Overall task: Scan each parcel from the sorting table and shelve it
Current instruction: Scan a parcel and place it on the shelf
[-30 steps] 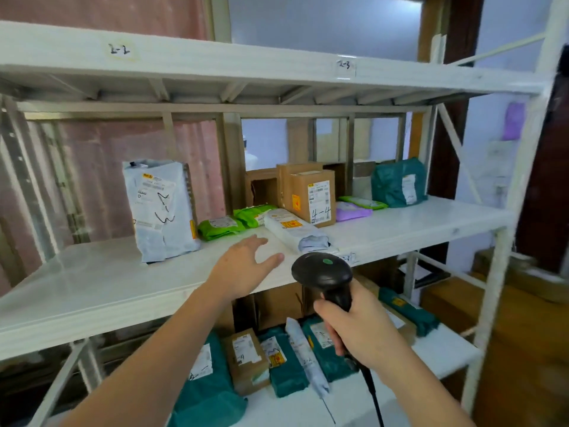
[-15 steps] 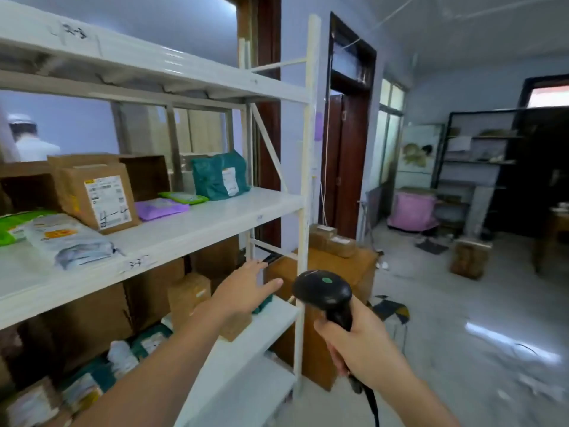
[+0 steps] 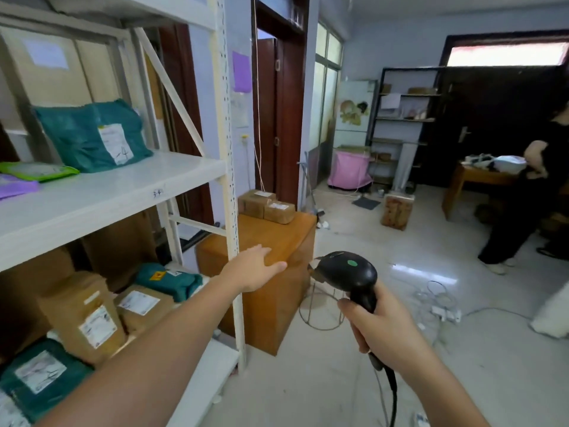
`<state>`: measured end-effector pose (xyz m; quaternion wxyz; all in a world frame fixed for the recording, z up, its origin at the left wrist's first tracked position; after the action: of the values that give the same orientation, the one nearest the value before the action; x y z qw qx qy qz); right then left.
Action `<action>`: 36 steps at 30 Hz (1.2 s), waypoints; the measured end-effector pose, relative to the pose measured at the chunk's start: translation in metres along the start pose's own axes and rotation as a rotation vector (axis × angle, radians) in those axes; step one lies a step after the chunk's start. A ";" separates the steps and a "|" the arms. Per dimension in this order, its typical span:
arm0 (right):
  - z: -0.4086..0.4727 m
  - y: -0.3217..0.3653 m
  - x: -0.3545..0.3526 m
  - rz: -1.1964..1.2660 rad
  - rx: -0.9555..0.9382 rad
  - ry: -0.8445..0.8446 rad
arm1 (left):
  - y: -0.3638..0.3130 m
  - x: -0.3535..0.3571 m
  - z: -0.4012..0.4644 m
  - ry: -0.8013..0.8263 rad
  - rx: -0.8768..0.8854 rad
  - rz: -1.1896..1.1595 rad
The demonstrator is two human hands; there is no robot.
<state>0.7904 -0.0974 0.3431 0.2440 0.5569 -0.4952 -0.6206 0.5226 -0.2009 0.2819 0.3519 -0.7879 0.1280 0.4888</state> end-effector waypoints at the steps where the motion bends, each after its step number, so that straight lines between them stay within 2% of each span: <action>1: 0.013 -0.003 -0.006 0.001 0.007 -0.010 | -0.002 -0.001 0.020 0.010 0.012 0.011; 12: 0.175 -0.020 -0.070 0.078 0.095 -0.117 | -0.021 -0.040 0.227 0.080 0.078 0.080; 21: 0.316 -0.054 -0.136 0.062 0.102 -0.088 | -0.052 -0.046 0.401 0.136 0.078 0.088; 36: 0.558 -0.085 -0.264 0.016 0.097 -0.036 | -0.097 -0.109 0.648 0.066 0.037 0.103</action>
<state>0.3597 0.3527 0.3247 0.2127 0.5528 -0.5333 -0.6039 0.0817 0.2941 0.2395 0.3366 -0.7893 0.1887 0.4776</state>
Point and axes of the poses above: each hand's wrist, its own z-axis towards the middle knuckle, its own x-axis out of the palm, y = z × x, the point moved 8 cm from there along z, towards the middle knuckle, and after that the axes turned 15 degrees about y, right-handed, at the moved point
